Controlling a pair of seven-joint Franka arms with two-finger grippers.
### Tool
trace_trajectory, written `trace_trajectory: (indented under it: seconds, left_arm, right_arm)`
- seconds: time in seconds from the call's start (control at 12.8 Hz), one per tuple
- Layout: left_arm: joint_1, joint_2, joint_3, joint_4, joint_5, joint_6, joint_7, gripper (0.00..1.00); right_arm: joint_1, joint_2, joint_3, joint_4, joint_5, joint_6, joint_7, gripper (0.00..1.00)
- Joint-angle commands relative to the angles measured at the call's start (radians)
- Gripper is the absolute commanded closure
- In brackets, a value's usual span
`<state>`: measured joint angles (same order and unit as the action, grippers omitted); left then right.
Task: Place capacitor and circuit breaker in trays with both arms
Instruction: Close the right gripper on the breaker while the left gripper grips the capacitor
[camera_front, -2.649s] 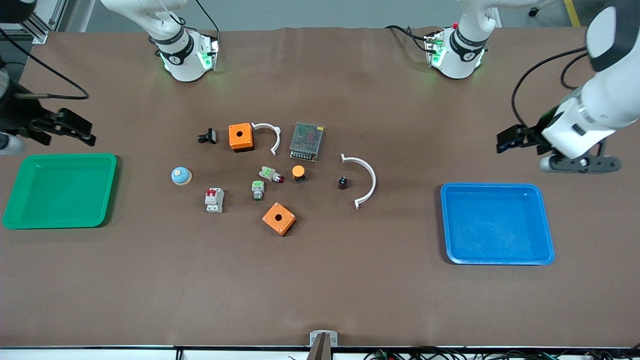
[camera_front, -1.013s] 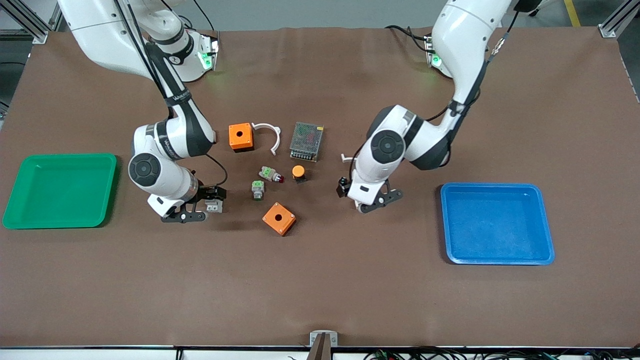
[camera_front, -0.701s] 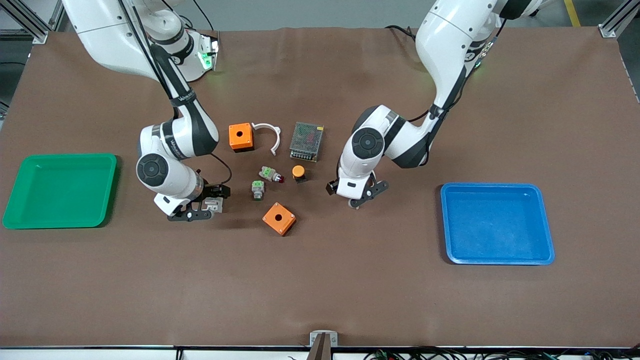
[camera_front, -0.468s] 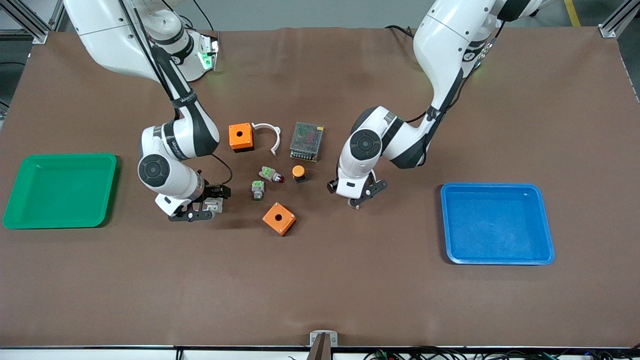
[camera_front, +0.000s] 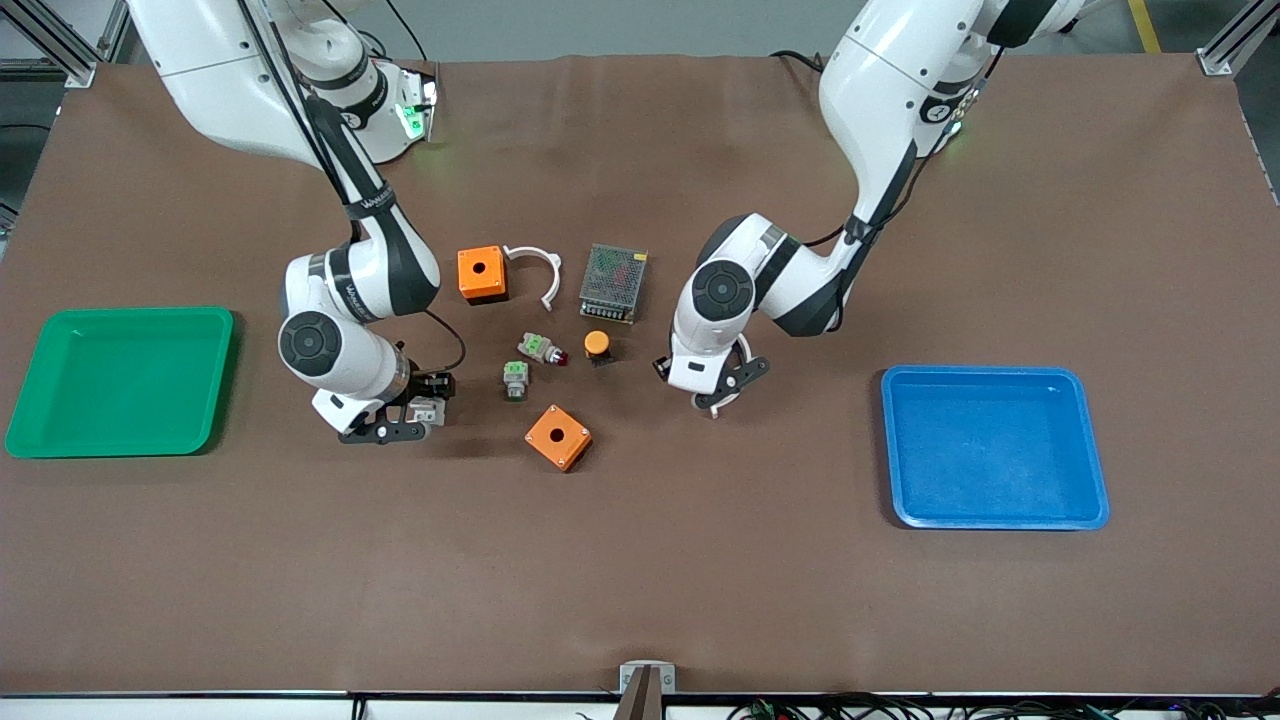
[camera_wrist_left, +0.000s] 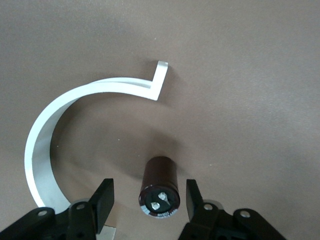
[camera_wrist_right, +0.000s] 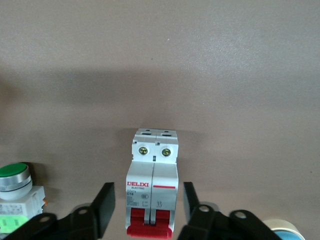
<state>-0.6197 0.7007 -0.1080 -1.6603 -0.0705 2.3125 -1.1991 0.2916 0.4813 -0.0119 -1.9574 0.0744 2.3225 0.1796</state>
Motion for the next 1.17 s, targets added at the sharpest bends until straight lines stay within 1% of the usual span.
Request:
trace_trajectory:
  seconds: [0.0,0.08,0.23,0.39,0.47,0.55,0.7,0.78,0.86,1.01,1.09]
  left_arm:
    - [-0.014,0.007,0.008,0.005,0.001,0.01,-0.016,0.39]
    - [-0.014,0.008,0.008,0.008,0.001,0.01,-0.013,0.42]
    - [-0.014,0.016,0.008,0.017,0.001,0.011,-0.011,0.49]
    - [-0.014,0.017,0.008,0.019,0.001,0.024,-0.011,0.62]
    - [-0.014,0.02,0.008,0.02,0.001,0.024,-0.011,0.72]
    - [-0.014,0.02,0.008,0.022,0.001,0.025,-0.01,0.8]
    - [-0.014,0.014,0.008,0.027,0.001,0.024,-0.016,0.89]
    - [-0.012,0.008,0.008,0.027,0.001,0.025,-0.016,0.95]
    - [-0.005,0.002,0.011,0.034,0.001,0.024,-0.013,0.99]
    - [0.005,-0.047,0.022,0.039,0.001,0.019,-0.017,0.99]
    - [0.006,-0.081,0.039,0.039,0.001,0.016,-0.019,0.99]
  right_arm:
    - [0.003,0.002,-0.006,0.0,0.021,0.008,0.008,0.79]
    - [0.001,0.0,-0.005,0.002,0.021,0.005,0.008,0.86]
    - [-0.003,-0.003,-0.008,0.005,0.021,-0.005,0.008,0.89]
    - [-0.009,-0.023,-0.013,0.008,0.021,-0.026,0.009,0.9]
    - [-0.034,-0.053,-0.013,0.021,0.021,-0.076,0.006,0.91]
    - [-0.061,-0.087,-0.014,0.044,0.021,-0.157,-0.005,0.91]
    - [-0.136,-0.142,-0.013,0.098,0.021,-0.294,-0.009,0.91]
    - [-0.176,-0.164,-0.014,0.13,0.018,-0.36,-0.018,0.91]
    - [-0.222,-0.173,-0.014,0.164,0.012,-0.424,-0.069,0.91]
    - [-0.336,-0.17,-0.014,0.24,0.01,-0.533,-0.188,0.91]
    - [-0.391,-0.164,-0.014,0.271,0.001,-0.569,-0.224,0.91]
